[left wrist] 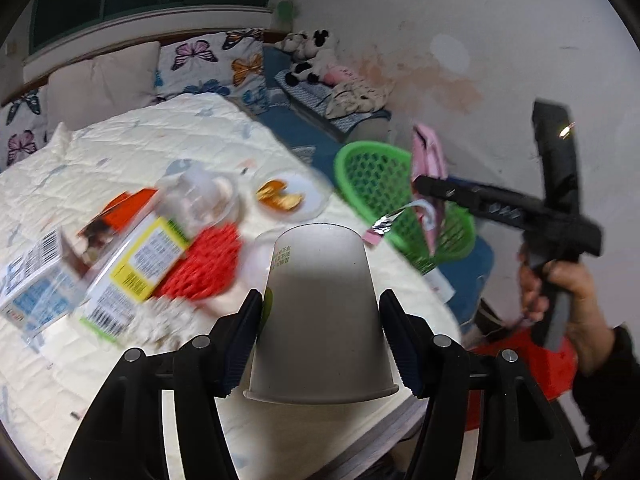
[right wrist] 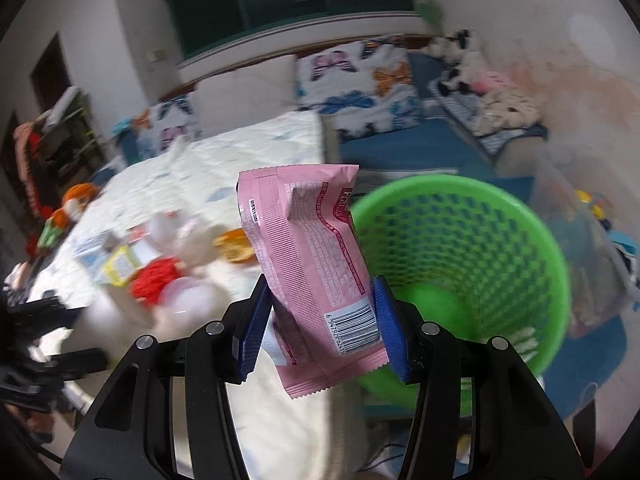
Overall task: Collect trash
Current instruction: 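Carry the pink wrapper and paper cup to the green basket and release both, then grasp the crumpled tissue with the left gripper while the right gripper grasps the clear plastic cup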
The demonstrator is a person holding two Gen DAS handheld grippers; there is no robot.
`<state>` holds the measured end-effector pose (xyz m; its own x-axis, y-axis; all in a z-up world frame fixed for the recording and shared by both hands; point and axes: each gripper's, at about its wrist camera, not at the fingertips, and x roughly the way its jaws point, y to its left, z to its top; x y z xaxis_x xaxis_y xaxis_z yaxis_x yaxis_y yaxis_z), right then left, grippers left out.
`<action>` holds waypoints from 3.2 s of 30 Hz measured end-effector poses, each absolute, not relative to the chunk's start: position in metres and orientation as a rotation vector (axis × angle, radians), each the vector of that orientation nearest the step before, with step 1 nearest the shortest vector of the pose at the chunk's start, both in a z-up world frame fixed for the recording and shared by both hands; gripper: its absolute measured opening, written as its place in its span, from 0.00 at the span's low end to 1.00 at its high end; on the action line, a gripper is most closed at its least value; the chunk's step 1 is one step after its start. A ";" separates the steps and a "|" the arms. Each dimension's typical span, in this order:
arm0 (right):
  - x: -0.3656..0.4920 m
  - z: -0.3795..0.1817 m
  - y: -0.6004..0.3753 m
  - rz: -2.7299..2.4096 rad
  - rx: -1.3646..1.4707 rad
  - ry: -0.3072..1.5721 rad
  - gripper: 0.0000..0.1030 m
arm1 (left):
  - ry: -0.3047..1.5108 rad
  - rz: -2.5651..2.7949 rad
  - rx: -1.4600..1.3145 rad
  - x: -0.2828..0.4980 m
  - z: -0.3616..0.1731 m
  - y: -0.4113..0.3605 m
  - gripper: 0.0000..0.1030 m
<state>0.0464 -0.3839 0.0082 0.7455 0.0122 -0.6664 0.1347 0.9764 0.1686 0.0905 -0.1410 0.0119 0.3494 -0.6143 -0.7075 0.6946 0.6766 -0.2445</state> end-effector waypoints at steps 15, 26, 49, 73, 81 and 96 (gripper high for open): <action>0.040 -0.018 -0.462 -0.308 0.248 0.748 0.68 | 0.894 -0.956 0.079 0.129 0.021 -0.255 0.57; 0.001 -0.004 -0.459 -0.355 0.172 0.680 0.76 | 0.953 -0.962 0.094 0.150 0.004 -0.321 0.57; -0.032 -0.008 -0.430 -0.330 0.142 0.659 0.78 | 0.946 -0.928 0.127 0.139 -0.005 -0.320 0.78; 0.002 -0.010 -0.315 -0.074 0.094 0.708 0.78 | 0.799 -0.535 0.068 0.112 0.008 -0.104 0.76; 0.018 -0.015 -0.297 -0.027 0.096 0.725 0.78 | 0.877 -0.412 -0.008 0.121 -0.024 -0.070 0.75; 0.034 -0.030 -0.281 0.040 0.098 0.768 0.78 | 0.948 -0.466 -0.139 0.137 -0.050 -0.067 0.48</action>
